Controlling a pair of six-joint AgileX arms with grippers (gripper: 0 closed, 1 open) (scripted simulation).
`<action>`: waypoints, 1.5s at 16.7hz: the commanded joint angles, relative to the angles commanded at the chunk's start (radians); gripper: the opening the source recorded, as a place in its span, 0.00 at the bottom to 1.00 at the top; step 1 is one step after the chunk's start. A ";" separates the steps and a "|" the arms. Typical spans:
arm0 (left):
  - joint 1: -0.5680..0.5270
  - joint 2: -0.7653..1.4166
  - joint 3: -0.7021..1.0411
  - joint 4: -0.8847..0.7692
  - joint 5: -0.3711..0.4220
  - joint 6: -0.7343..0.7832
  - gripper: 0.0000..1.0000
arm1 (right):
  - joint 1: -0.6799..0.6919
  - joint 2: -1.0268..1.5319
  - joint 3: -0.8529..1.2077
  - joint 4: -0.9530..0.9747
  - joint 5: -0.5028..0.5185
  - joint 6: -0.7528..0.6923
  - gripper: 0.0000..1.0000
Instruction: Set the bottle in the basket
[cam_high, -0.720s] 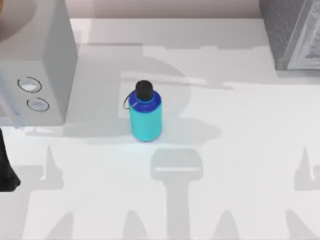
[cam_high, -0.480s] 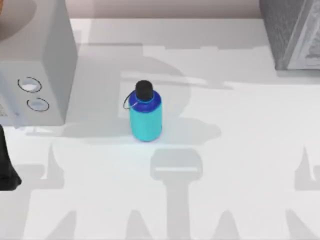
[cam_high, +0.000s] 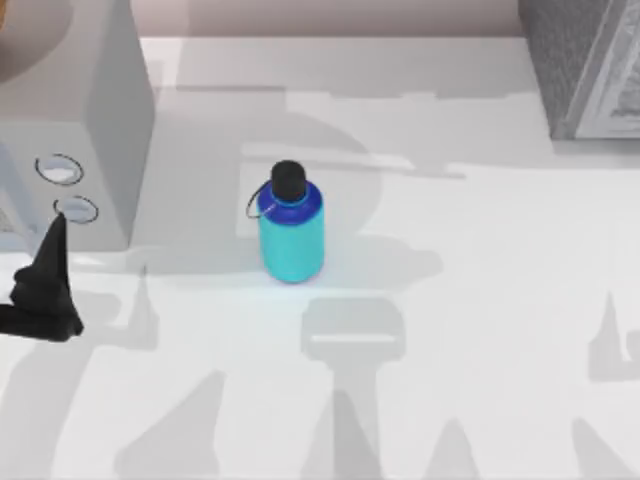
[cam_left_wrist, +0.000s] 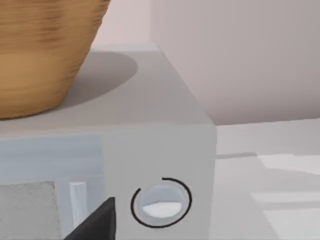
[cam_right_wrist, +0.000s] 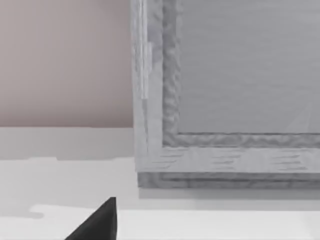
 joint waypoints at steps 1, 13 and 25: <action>-0.013 0.093 0.013 0.066 0.019 0.003 1.00 | 0.000 0.000 0.000 0.000 0.000 0.000 1.00; -0.184 1.274 0.200 0.934 0.277 0.048 1.00 | 0.000 0.000 0.000 0.000 0.000 0.000 1.00; -0.249 1.664 0.304 1.279 0.377 0.061 1.00 | 0.000 0.000 0.000 0.000 0.000 0.000 1.00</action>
